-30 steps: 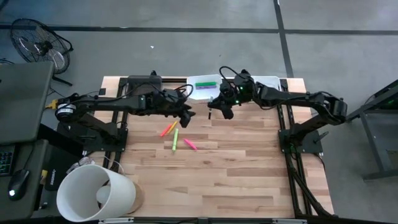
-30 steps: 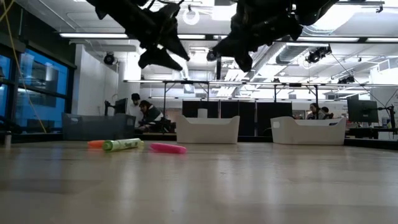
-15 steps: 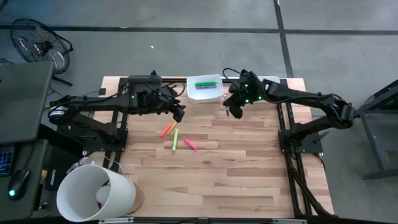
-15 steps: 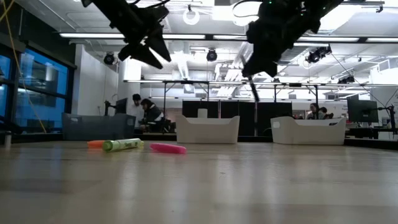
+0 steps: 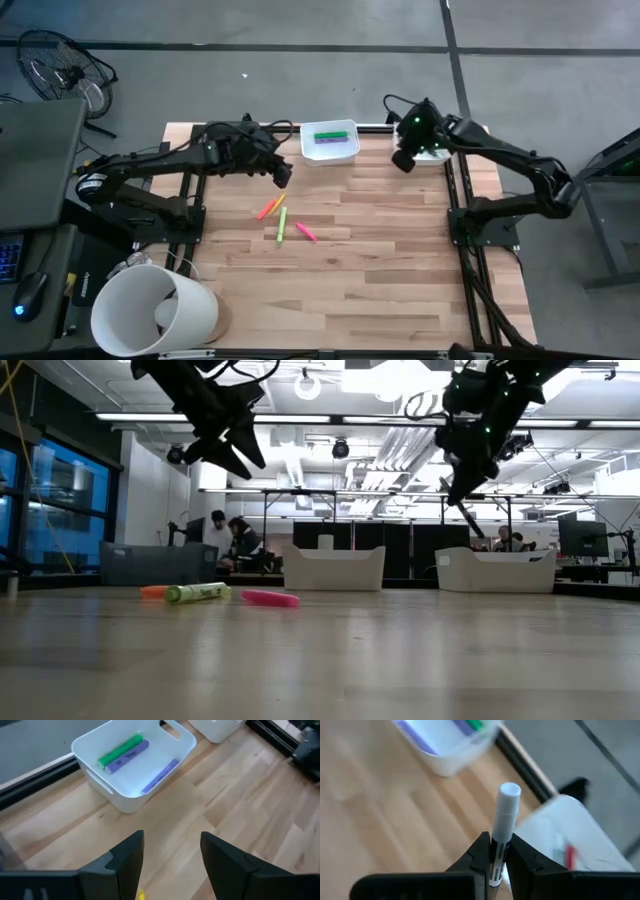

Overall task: Pick & Place Markers
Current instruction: Put the black marker pen into the right white bin

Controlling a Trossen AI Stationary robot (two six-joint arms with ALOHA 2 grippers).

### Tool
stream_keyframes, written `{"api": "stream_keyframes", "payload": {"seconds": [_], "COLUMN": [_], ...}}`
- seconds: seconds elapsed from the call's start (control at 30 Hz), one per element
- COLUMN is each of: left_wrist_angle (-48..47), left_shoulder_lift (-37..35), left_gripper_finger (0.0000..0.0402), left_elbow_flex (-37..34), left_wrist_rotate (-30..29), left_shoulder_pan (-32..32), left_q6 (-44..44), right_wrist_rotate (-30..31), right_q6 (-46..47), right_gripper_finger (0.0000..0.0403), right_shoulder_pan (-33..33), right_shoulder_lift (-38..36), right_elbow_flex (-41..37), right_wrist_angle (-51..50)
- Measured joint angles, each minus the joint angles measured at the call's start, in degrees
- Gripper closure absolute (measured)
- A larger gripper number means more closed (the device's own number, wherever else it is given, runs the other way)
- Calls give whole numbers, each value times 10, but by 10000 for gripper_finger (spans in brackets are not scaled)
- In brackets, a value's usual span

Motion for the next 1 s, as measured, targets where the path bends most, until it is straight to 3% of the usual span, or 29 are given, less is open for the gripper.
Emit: {"api": "stream_keyframes", "payload": {"seconds": [0.23, 0.5, 0.8, 1.0], "left_wrist_angle": [25, 46, 45, 45], "left_shoulder_lift": [0, 0, 0, 0], "left_gripper_finger": [209, 209, 209, 209], "left_elbow_flex": [0, 0, 0, 0], "left_wrist_rotate": [14, 57, 69, 70], "left_shoulder_pan": [-2, -2, -2, -2], "left_q6": [-13, -19, -24, -28], "right_wrist_rotate": [53, 64, 100, 104], "right_q6": [-87, -179, -214, -217], "right_gripper_finger": [363, 370, 355, 368], "right_shoulder_pan": [-76, -138, -153, -153], "right_shoulder_lift": [3, 38, 118, 153], "right_elbow_flex": [0, 0, 0, 0], "right_wrist_angle": [3, -3, -1, -15]}}
